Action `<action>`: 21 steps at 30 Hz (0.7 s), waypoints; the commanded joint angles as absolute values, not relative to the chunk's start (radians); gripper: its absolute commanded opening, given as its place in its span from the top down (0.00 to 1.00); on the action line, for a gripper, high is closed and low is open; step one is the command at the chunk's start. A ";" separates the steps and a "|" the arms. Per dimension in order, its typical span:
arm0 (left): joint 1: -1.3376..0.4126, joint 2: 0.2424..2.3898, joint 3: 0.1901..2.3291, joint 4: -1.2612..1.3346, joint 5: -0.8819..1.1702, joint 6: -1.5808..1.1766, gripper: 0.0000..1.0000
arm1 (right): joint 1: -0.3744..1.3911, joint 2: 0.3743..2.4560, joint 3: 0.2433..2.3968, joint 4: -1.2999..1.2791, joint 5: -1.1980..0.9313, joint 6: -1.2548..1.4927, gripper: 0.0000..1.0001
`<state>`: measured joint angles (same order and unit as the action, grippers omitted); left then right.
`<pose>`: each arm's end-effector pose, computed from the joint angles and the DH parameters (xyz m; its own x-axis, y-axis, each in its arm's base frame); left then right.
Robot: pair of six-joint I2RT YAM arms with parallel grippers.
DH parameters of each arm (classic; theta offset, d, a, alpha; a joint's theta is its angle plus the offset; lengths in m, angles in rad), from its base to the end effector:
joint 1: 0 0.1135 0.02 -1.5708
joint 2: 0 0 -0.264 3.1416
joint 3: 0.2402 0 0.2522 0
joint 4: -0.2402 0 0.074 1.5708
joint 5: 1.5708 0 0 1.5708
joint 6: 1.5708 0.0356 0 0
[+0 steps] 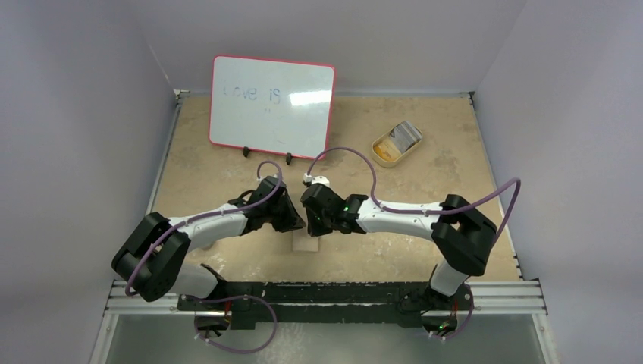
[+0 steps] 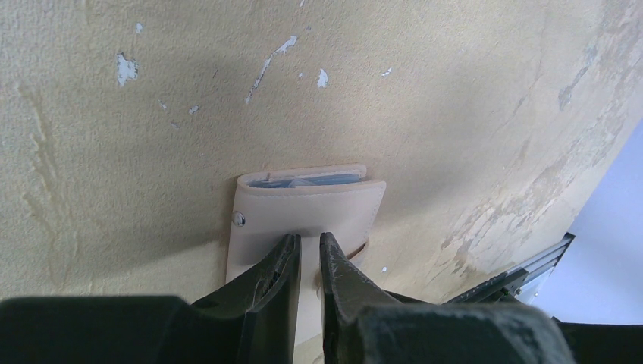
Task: Put the credit cards into the card holder
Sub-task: Close the card holder at the center of the board.
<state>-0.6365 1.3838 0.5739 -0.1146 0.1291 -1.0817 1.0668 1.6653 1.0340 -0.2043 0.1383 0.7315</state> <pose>0.1976 -0.1518 0.1496 -0.8770 -0.4404 -0.1922 -0.2605 0.7719 -0.5799 0.1740 0.3053 0.1991 -0.8161 -0.1097 -0.5674 -0.3729 0.8501 0.3719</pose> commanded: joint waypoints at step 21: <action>-0.644 1.404 0.554 -0.127 0.087 -1.078 0.85 | 1.075 1.743 1.077 -0.191 0.167 0.730 0.88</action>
